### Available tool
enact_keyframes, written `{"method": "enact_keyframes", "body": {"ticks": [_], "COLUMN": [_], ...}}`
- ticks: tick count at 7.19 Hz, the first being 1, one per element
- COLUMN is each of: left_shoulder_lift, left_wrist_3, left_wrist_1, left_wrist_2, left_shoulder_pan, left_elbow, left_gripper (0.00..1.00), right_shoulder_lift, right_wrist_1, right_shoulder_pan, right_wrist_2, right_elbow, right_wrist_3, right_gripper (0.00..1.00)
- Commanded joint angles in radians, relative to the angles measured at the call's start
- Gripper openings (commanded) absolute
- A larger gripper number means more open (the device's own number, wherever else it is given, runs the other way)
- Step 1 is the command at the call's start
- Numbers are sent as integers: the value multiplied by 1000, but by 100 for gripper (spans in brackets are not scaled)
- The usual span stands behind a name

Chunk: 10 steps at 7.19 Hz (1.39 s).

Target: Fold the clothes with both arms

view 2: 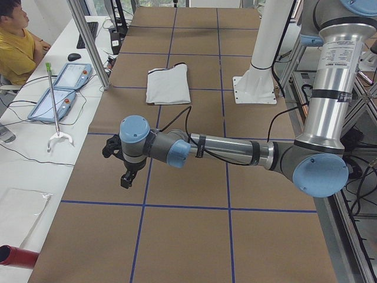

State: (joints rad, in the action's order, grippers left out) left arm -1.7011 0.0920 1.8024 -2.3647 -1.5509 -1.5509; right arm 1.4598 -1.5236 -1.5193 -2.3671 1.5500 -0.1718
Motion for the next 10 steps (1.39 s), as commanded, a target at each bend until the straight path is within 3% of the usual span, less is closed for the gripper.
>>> {"method": "enact_keyframes", "body": {"ticks": [1,10], "left_shoulder_lift": [1,1], "left_wrist_3": [2,2], "left_wrist_1": [0,2], "left_wrist_2": [-1,2], "left_shoulder_pan": [0,2], "left_elbow": [0,0], "left_gripper": [100,100], "right_shoulder_lift": [13,25], "right_wrist_1": [8,8], "right_shoulder_pan": [1,1], "right_wrist_2": [-3,-18], "right_elbow": [-1,16], "right_wrist_3": [-3,8], "right_gripper": [100,100]}}
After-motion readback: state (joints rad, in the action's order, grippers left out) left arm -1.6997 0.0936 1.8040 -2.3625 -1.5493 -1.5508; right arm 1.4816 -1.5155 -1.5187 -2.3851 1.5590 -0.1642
